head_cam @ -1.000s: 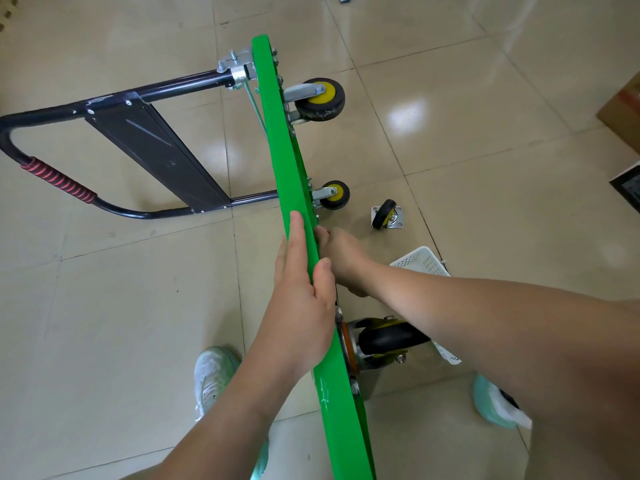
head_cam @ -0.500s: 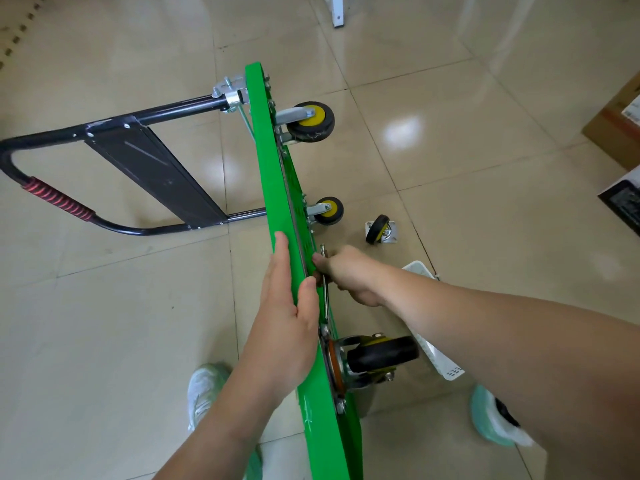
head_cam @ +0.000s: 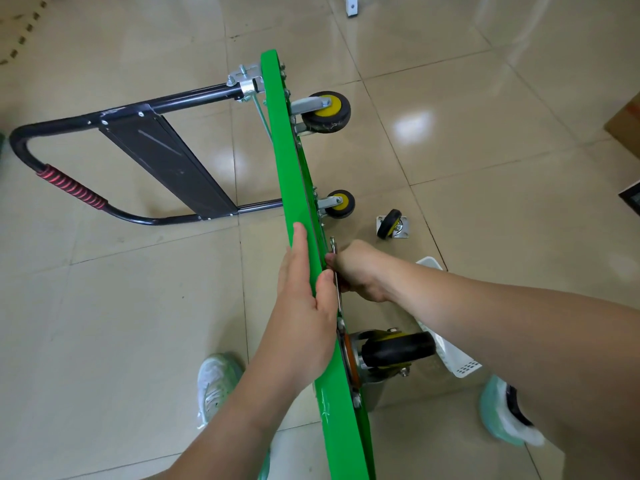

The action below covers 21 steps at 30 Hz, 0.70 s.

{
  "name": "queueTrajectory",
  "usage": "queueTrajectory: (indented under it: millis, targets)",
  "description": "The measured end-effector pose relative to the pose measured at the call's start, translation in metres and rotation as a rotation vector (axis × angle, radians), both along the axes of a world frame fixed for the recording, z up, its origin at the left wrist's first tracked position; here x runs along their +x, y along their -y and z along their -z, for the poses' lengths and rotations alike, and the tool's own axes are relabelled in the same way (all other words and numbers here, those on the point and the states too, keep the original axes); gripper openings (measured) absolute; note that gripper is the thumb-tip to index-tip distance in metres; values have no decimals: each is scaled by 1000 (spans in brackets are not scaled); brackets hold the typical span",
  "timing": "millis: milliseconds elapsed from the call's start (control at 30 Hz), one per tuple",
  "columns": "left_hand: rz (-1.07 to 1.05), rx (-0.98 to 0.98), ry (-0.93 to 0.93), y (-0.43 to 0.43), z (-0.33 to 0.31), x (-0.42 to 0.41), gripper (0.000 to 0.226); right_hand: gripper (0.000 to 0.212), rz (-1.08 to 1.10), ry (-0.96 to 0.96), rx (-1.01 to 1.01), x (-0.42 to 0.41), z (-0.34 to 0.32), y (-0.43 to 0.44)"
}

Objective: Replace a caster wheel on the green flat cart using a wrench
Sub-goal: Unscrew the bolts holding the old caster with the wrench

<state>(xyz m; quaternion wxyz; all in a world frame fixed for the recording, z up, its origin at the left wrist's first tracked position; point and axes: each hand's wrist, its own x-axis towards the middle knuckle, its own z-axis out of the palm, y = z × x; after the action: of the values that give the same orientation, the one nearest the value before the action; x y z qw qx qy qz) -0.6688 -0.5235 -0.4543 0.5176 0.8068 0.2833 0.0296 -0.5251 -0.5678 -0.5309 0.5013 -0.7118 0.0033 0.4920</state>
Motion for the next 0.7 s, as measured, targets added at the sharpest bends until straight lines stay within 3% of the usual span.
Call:
queueTrajectory:
  millis: [700]
  targets:
    - [-17,12,-5,1,-1,2,68,8,-70,150,-48,-1,-25,10]
